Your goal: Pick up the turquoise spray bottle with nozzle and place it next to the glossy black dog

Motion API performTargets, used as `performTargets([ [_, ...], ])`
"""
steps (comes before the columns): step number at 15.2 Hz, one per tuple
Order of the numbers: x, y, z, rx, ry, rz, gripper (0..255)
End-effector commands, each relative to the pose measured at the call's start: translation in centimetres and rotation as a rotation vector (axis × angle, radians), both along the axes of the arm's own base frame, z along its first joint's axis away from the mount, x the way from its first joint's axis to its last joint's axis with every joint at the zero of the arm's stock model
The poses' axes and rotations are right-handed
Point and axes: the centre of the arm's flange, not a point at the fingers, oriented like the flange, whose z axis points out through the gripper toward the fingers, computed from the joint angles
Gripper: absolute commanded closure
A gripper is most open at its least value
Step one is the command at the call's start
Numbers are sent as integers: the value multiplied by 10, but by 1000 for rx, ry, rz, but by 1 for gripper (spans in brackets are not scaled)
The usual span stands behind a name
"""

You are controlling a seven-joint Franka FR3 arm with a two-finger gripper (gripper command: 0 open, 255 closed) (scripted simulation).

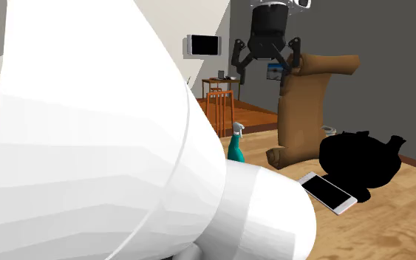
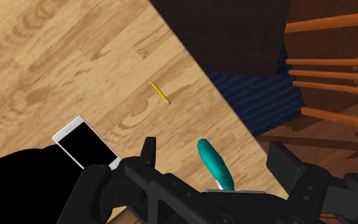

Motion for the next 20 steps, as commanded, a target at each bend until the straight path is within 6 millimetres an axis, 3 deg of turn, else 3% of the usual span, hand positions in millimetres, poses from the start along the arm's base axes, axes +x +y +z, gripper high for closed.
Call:
performTargets([
  [1,0,0,0,0,0,0,0],
  [10,19,-8,-111,86,-197,270,0],
  [20,65,4,-227,181,-416,569,0],
])
